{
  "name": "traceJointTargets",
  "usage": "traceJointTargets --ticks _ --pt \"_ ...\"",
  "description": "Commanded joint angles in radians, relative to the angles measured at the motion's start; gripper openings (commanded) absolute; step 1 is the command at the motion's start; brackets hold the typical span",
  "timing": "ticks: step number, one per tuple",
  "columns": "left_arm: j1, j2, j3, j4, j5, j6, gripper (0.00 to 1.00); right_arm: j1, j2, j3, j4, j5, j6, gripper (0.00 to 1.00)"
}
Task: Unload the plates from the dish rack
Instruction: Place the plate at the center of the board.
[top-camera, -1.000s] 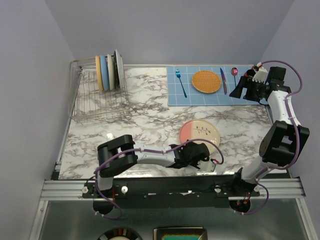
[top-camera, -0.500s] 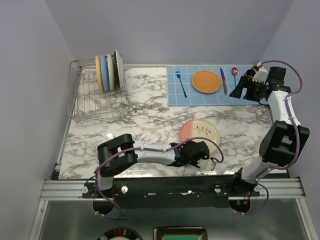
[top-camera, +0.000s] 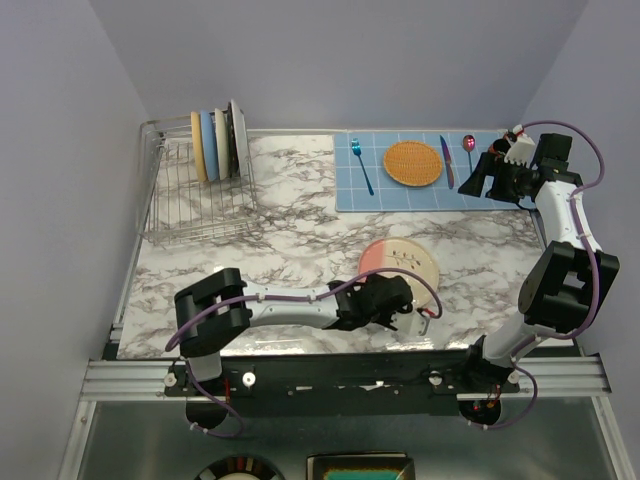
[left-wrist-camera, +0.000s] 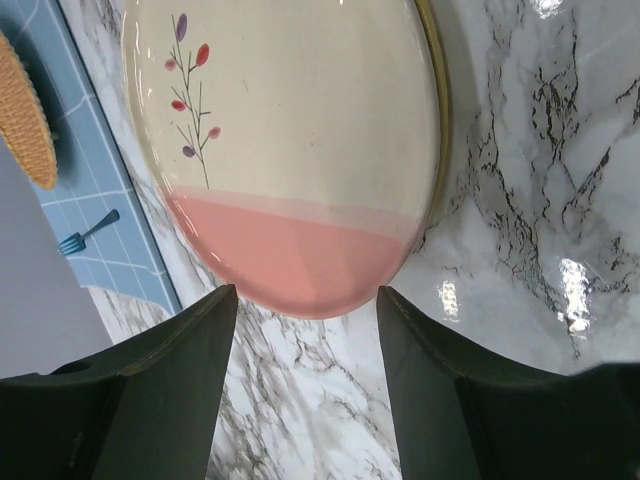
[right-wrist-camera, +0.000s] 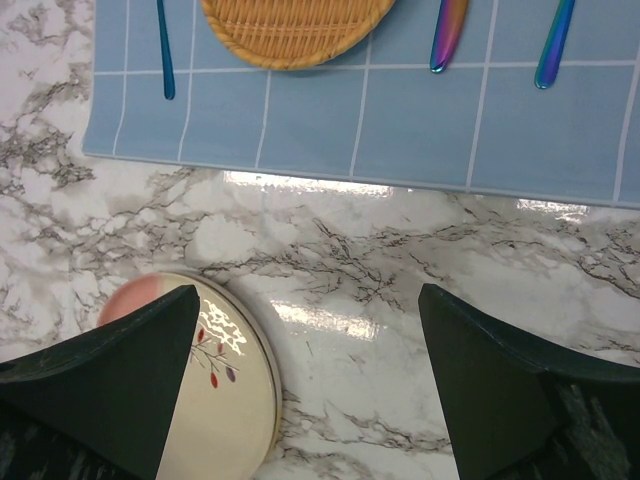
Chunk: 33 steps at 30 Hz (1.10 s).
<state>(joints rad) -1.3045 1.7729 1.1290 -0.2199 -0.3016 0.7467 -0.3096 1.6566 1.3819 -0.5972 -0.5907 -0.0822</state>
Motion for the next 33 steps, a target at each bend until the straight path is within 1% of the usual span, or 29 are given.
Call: traceJointTargets --ticks 1,7,10,14,15,18,20,21,22,23,24,25,27,28,29,32,33 --pt "0.004 -0.059 -0.034 0.011 -0.018 -0.013 0.67 -0.01 -0.018 -0.007 -0.018 -0.024 -0.021 1.0" --pt "0.004 -0.081 -0.058 0.02 -0.036 -0.017 0.67 -0.008 -0.012 0.011 -0.05 -0.032 -0.034 1.0" --pt "0.005 -0.108 -0.066 0.033 -0.053 -0.012 0.67 0.009 -0.02 0.022 -0.099 -0.026 -0.07 1.0" --pt "0.033 -0.153 -0.06 0.05 -0.086 -0.009 0.67 0.069 -0.061 -0.03 -0.147 0.025 -0.142 1.0" --pt "0.054 -0.173 -0.057 0.045 -0.087 -0.012 0.68 0.096 -0.07 -0.041 -0.153 0.052 -0.168 1.0" --pt "0.086 -0.213 -0.044 0.044 -0.099 -0.024 0.7 0.136 -0.102 -0.066 -0.182 0.071 -0.209 1.0" --pt "0.14 -0.231 -0.034 0.042 -0.1 -0.041 0.72 0.164 -0.107 -0.057 -0.235 0.089 -0.229 1.0" --pt "0.161 -0.253 -0.032 0.04 -0.088 -0.065 0.81 0.199 -0.112 -0.053 -0.249 0.113 -0.243 1.0" --pt "0.21 -0.262 -0.031 0.04 -0.073 -0.079 0.89 0.22 -0.113 -0.057 -0.263 0.132 -0.249 1.0" --pt "0.237 -0.273 -0.026 0.04 -0.061 -0.096 0.92 0.246 -0.118 -0.067 -0.277 0.156 -0.254 1.0" --pt "0.26 -0.288 -0.023 0.037 -0.047 -0.112 0.94 0.298 -0.126 -0.076 -0.277 0.214 -0.257 1.0" --pt "0.284 -0.294 -0.021 0.04 -0.039 -0.145 0.94 0.314 -0.141 -0.086 -0.276 0.241 -0.257 1.0" --pt "0.352 -0.312 -0.017 0.047 -0.024 -0.176 0.96 0.387 -0.152 -0.107 -0.283 0.287 -0.251 1.0" --pt "0.369 -0.32 -0.02 0.051 -0.018 -0.193 0.98 0.403 -0.152 -0.112 -0.289 0.295 -0.245 1.0" --pt "0.408 -0.326 -0.023 0.051 -0.008 -0.219 0.99 0.418 -0.149 -0.115 -0.306 0.298 -0.243 1.0" --pt "0.473 -0.342 -0.037 0.054 0.014 -0.253 0.99 0.498 -0.15 -0.156 -0.305 0.331 -0.238 1.0" --pt "0.52 -0.349 -0.043 0.062 0.021 -0.26 0.99 0.548 -0.155 -0.171 -0.297 0.36 -0.229 1.0"
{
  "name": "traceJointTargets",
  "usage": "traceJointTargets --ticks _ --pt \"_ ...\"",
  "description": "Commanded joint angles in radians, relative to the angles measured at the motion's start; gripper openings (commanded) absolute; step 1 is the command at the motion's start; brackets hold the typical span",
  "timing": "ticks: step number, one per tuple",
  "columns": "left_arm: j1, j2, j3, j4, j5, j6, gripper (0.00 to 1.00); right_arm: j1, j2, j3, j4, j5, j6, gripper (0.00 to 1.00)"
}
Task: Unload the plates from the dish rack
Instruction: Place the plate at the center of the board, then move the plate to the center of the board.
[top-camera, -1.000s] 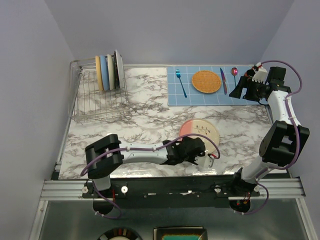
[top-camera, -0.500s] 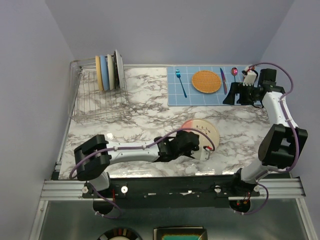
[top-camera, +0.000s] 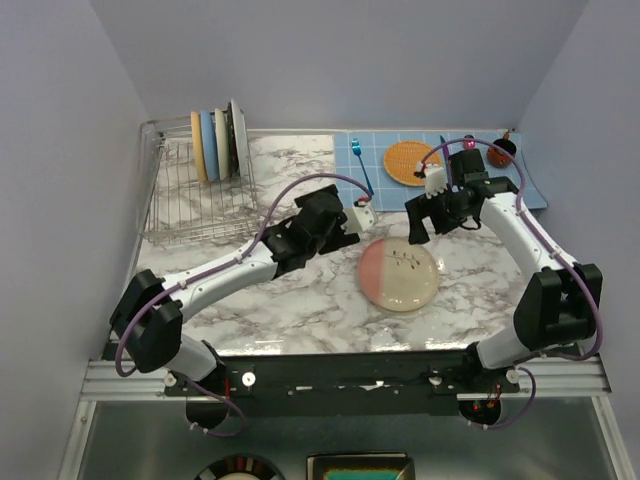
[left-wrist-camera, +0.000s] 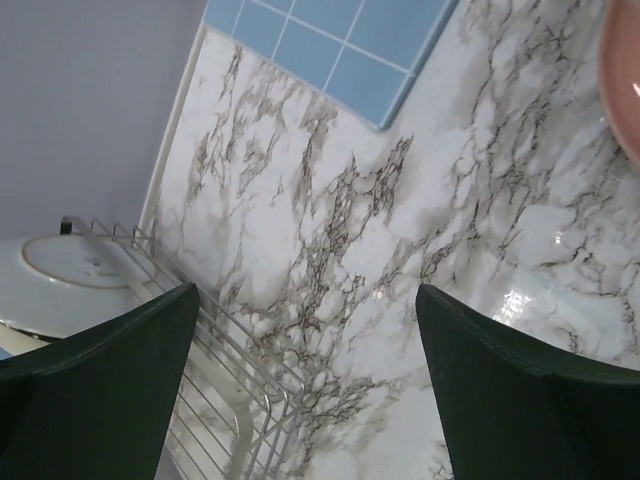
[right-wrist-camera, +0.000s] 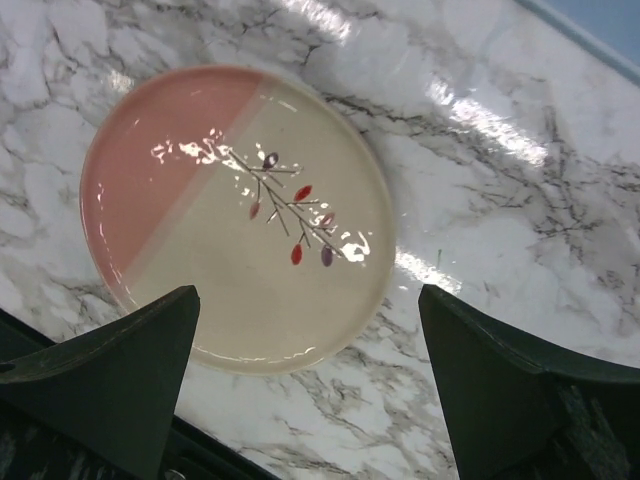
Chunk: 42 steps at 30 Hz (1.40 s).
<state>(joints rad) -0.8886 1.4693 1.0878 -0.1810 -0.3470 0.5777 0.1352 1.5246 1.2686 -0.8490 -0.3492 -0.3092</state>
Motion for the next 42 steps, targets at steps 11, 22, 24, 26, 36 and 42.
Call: traceJointTargets --ticks 11,22,24,26,36,42 --pt "0.352 -0.052 -0.016 0.09 0.141 -0.102 0.99 0.323 0.134 -0.009 -0.045 0.197 0.142 1.0" --pt "0.362 -0.004 -0.028 0.114 0.091 -0.118 0.99 0.383 0.276 0.124 -0.033 0.139 0.355 1.0" --pt "0.362 0.009 -0.022 0.115 0.065 -0.113 0.99 0.392 0.31 0.133 -0.032 0.122 0.389 1.0" --pt "0.366 0.017 -0.019 0.123 0.046 -0.111 0.99 0.399 0.322 0.127 -0.013 0.105 0.415 1.0" --pt "0.441 0.074 -0.02 0.164 0.008 -0.09 0.99 0.475 0.312 0.094 0.05 0.131 0.568 1.0" --pt "0.487 0.098 -0.002 0.172 0.042 -0.088 0.99 0.526 0.348 0.09 0.057 0.228 0.622 1.0"
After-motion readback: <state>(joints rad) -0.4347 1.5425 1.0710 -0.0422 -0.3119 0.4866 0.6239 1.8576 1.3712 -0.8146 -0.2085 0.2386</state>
